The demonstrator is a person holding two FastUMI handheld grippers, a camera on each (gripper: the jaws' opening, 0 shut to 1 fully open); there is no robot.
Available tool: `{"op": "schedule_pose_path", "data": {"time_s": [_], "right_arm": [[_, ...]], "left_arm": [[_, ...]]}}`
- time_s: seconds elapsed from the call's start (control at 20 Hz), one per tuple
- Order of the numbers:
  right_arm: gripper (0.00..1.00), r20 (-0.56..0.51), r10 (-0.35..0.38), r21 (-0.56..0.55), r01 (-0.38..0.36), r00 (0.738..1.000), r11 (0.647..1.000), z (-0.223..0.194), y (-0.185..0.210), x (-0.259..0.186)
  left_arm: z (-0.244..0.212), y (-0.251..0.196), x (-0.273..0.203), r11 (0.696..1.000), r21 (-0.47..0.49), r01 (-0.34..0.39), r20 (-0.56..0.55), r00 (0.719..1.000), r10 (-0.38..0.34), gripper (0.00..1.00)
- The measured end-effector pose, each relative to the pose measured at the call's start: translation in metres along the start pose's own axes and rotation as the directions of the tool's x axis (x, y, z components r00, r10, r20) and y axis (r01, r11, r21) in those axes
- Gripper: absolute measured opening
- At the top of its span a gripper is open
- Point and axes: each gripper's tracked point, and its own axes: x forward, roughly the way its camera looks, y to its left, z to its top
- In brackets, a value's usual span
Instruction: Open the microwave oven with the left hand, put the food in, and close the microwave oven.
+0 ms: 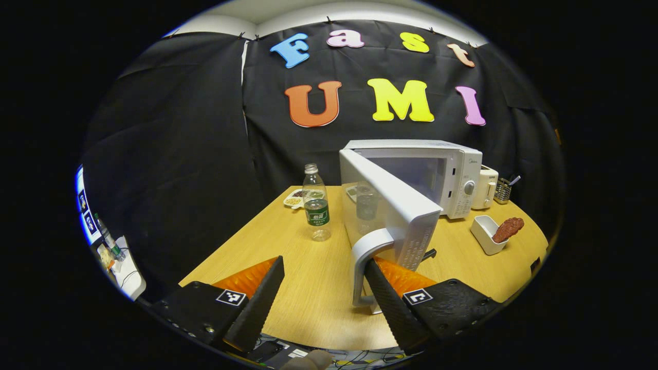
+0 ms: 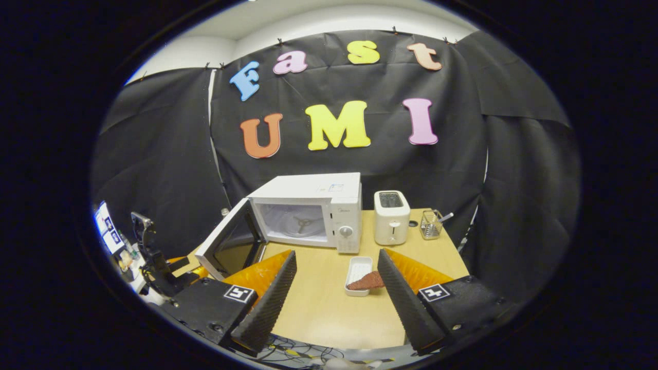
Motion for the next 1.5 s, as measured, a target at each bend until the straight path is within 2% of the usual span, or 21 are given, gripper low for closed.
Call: {"op": "schedule_pose_path", "data": {"time_s": [0.1,0.2,0.4,0.55,0.6,0.65,0.7,0.75,1.05,1.15,1.2,1.25,1.3,1.35,1.45,1.5], "right_arm": [[1.00,-0.006,-0.001,-0.002,0.001,1.000,1.000,-0.003,0.012,0.003],[1.00,-0.010,-0.001,-0.003,0.001,1.000,1.000,-0.006,0.021,0.008],[1.00,-0.015,-0.005,0.001,0.005,1.000,1.000,-0.011,0.034,0.018],[1.00,-0.035,-0.013,0.015,0.014,0.999,1.000,-0.022,0.031,0.030],[1.00,-0.042,-0.018,0.020,0.019,0.999,1.000,-0.025,0.025,0.034],[1.00,-0.047,-0.020,0.027,0.021,0.999,0.999,-0.029,0.019,0.038],[0.92,-0.063,-0.023,0.036,0.025,0.998,0.999,-0.037,0.009,0.044],[1.00,-0.077,-0.023,0.046,0.027,0.997,0.999,-0.045,-0.002,0.050],[1.00,-0.214,0.029,0.064,-0.016,0.976,0.998,-0.114,-0.069,0.099],[1.00,-0.274,0.060,0.102,-0.034,0.960,0.994,-0.138,-0.091,0.120],[0.91,-0.309,0.091,0.127,-0.054,0.947,0.990,-0.149,-0.099,0.129],[0.87,-0.338,0.116,0.159,-0.065,0.934,0.985,-0.157,-0.107,0.142],[0.99,-0.359,0.152,0.198,-0.084,0.921,0.977,-0.163,-0.115,0.154],[0.84,-0.384,0.189,0.246,-0.098,0.904,0.964,-0.170,-0.121,0.165],[0.79,-0.415,0.282,0.367,-0.125,0.865,0.922,-0.175,-0.125,0.185],[0.76,-0.427,0.342,0.428,-0.146,0.837,0.892,-0.176,-0.124,0.194]], "left_arm": [[-0.003,0.017,-0.003,1.000,0.016,-0.003,-0.001,1.000,0.003,0.95],[0.001,0.040,-0.003,0.998,0.050,-0.037,0.022,0.999,0.036,0.95],[0.007,0.075,-0.002,0.996,0.013,-0.085,0.032,0.996,0.085,0.94],[0.008,0.083,-0.004,0.995,0.013,-0.099,0.033,0.995,0.098,0.93],[0.009,0.084,-0.008,0.995,0.017,-0.097,0.038,0.995,0.096,0.94],[0.008,0.085,-0.011,0.995,0.026,-0.101,0.037,0.994,0.100,0.87],[0.010,0.085,-0.017,0.994,0.033,-0.101,0.043,0.994,0.099,0.95],[0.014,0.084,-0.023,0.994,0.035,-0.103,0.051,0.994,0.101,0.95],[0.038,0.041,-0.061,0.996,0.024,-0.084,0.066,0.994,0.082,0.96],[0.053,0.019,-0.068,0.996,0.039,-0.085,0.088,0.993,0.082,0.95],[0.060,0.008,-0.068,0.995,0.041,-0.094,0.096,0.991,0.090,0.95],[0.067,-0.003,-0.069,0.995,0.032,-0.095,0.096,0.991,0.092,0.95],[0.074,-0.016,-0.070,0.995,0.023,-0.099,0.100,0.990,0.096,0.95],[0.080,-0.027,-0.069,0.994,0.019,-0.108,0.100,0.989,0.105,0.95],[0.089,-0.049,-0.066,0.993,0.014,-0.118,0.101,0.988,0.116,0.96],[0.095,-0.060,-0.064,0.991,0.021,-0.130,0.105,0.986,0.127,0.95]]}}
